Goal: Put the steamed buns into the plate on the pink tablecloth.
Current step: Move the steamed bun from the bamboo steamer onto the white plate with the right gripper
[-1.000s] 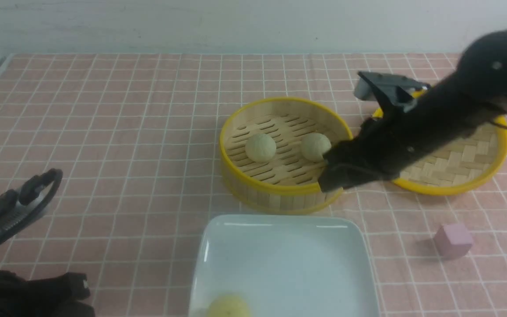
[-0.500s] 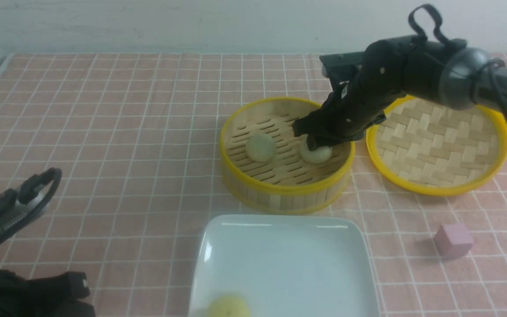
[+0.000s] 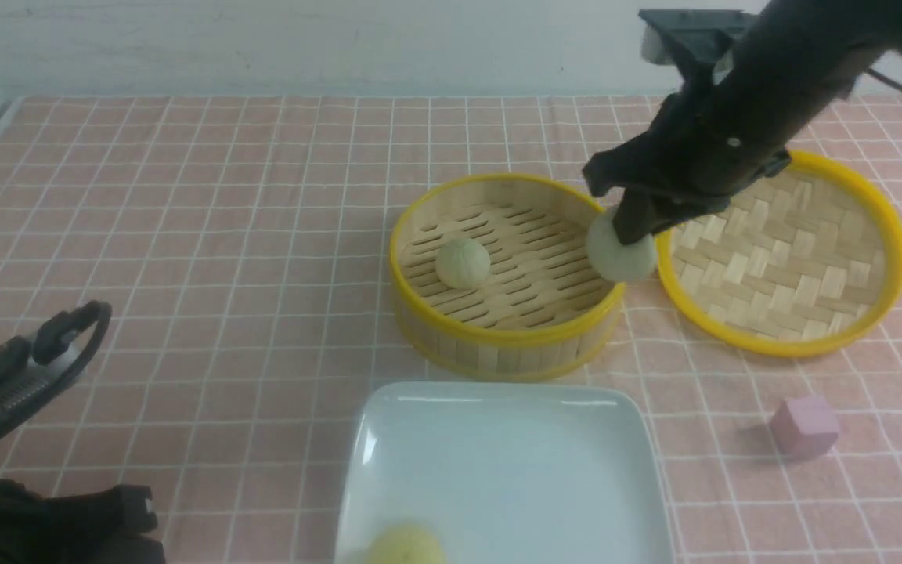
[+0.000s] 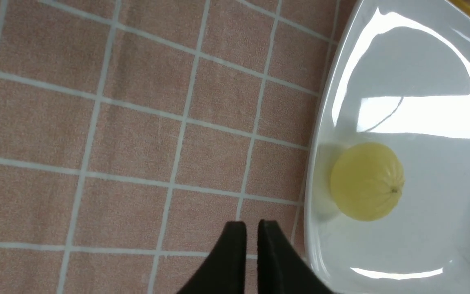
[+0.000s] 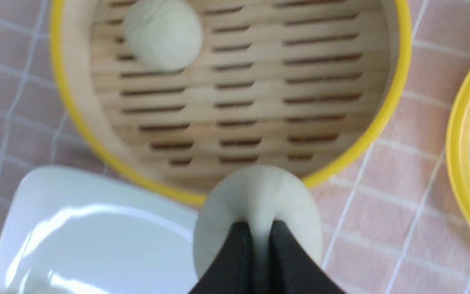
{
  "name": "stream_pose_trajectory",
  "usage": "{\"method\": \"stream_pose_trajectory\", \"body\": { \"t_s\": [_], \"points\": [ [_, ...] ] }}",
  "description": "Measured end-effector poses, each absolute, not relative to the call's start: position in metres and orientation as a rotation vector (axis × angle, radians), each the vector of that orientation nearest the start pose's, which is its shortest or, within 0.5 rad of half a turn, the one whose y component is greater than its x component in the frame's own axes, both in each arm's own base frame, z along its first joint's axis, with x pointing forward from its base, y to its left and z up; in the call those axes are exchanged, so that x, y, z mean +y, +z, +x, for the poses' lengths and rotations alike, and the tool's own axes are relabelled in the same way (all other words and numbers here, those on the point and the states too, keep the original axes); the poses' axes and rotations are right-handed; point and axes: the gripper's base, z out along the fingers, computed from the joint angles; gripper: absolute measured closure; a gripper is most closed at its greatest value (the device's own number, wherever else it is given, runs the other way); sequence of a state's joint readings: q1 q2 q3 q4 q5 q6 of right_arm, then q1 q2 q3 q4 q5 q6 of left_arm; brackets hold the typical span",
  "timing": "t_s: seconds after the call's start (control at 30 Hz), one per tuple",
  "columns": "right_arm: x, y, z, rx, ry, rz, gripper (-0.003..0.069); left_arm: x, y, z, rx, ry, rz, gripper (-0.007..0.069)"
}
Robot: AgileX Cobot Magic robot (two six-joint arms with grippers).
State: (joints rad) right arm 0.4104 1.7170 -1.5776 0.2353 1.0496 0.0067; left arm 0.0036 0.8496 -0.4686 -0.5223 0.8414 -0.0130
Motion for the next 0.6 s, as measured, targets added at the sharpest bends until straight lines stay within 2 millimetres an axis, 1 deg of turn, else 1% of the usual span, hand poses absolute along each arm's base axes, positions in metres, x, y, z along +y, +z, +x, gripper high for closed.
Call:
{"method": "stream_pose_trajectory", "body": {
  "t_s": [0.07, 0.13, 0.2, 0.23, 0.27, 0.3, 0.37, 0.43, 0.47, 0.53, 0.57, 0.6],
  "points": [
    [0.165, 0.317, 0.297, 2.71, 0.478, -0.486, 0.0646, -0.032, 0.235, 0.13, 2.629, -0.608, -0.362, 0.055],
    [0.169, 0.293, 0.276, 2.751, 0.503, -0.498, 0.0645, -0.032, 0.234, 0.13, 2.63, -0.6, -0.357, 0.0547],
    [0.175, 0.266, 0.259, 2.764, 0.518, -0.515, 0.0644, -0.032, 0.234, 0.13, 2.632, -0.595, -0.354, 0.0543],
    [0.177, 0.264, 0.257, 2.755, 0.521, -0.516, 0.0644, -0.032, 0.234, 0.13, 2.632, -0.595, -0.354, 0.0543],
    [0.179, 0.253, 0.252, 2.749, 0.515, -0.547, 0.0641, -0.032, 0.234, 0.13, 2.632, -0.595, -0.353, 0.0541],
    [0.181, 0.233, 0.243, 2.748, 0.496, -0.584, 0.0635, -0.031, 0.234, 0.13, 2.633, -0.589, -0.35, 0.054],
    [0.183, 0.214, 0.237, 2.736, 0.477, -0.615, 0.062, -0.031, 0.234, 0.13, 2.634, -0.585, -0.348, 0.0538],
    [0.182, 0.197, 0.237, 2.729, 0.452, -0.607, 0.0582, -0.031, 0.234, 0.13, 2.634, -0.585, -0.348, 0.0536],
    [0.182, 0.195, 0.237, 2.724, 0.451, -0.603, 0.0577, -0.031, 0.234, 0.13, 2.634, -0.585, -0.348, 0.0535],
    [0.182, 0.184, 0.24, 2.724, 0.432, -0.593, 0.0484, -0.031, 0.234, 0.13, 2.635, -0.582, -0.345, 0.0531],
    [0.183, 0.183, 0.241, 2.723, 0.432, -0.592, 0.0484, -0.031, 0.234, 0.13, 2.635, -0.582, -0.345, 0.0531],
    [0.183, 0.182, 0.242, 2.717, 0.433, -0.584, 0.0406, -0.031, 0.234, 0.13, 2.635, -0.582, -0.345, 0.053]
  ]
}}
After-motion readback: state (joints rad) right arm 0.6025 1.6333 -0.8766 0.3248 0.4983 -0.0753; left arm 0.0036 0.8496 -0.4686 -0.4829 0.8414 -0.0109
